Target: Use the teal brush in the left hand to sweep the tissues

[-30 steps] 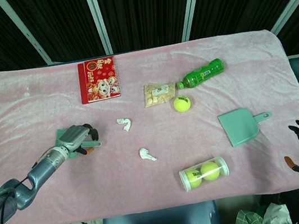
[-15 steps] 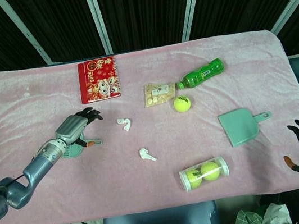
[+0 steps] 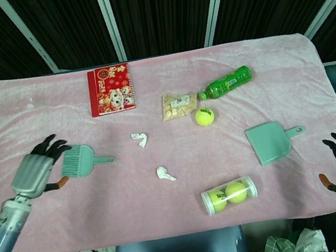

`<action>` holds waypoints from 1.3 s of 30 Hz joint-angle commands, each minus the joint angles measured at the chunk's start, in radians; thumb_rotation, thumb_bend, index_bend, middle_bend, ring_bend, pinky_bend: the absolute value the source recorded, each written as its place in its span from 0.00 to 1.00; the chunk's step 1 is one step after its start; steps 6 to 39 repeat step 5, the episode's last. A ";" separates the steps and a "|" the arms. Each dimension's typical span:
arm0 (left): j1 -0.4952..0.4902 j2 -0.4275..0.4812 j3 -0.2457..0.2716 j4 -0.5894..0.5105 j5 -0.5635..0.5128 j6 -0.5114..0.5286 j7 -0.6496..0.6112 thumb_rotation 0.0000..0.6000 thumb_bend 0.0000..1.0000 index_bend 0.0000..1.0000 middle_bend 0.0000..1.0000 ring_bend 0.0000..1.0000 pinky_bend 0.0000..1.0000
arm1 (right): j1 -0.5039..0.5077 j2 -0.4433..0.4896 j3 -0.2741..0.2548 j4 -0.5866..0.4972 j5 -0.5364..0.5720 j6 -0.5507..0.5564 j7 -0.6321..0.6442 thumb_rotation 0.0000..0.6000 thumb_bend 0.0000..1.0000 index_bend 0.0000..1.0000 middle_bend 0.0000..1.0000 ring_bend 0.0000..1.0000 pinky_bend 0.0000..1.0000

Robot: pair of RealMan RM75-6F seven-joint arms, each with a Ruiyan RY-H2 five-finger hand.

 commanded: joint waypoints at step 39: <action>0.263 0.016 0.097 -0.052 0.033 0.233 -0.092 1.00 0.21 0.25 0.15 0.00 0.03 | 0.003 0.001 0.001 0.017 -0.031 0.018 0.007 1.00 0.17 0.20 0.09 0.13 0.18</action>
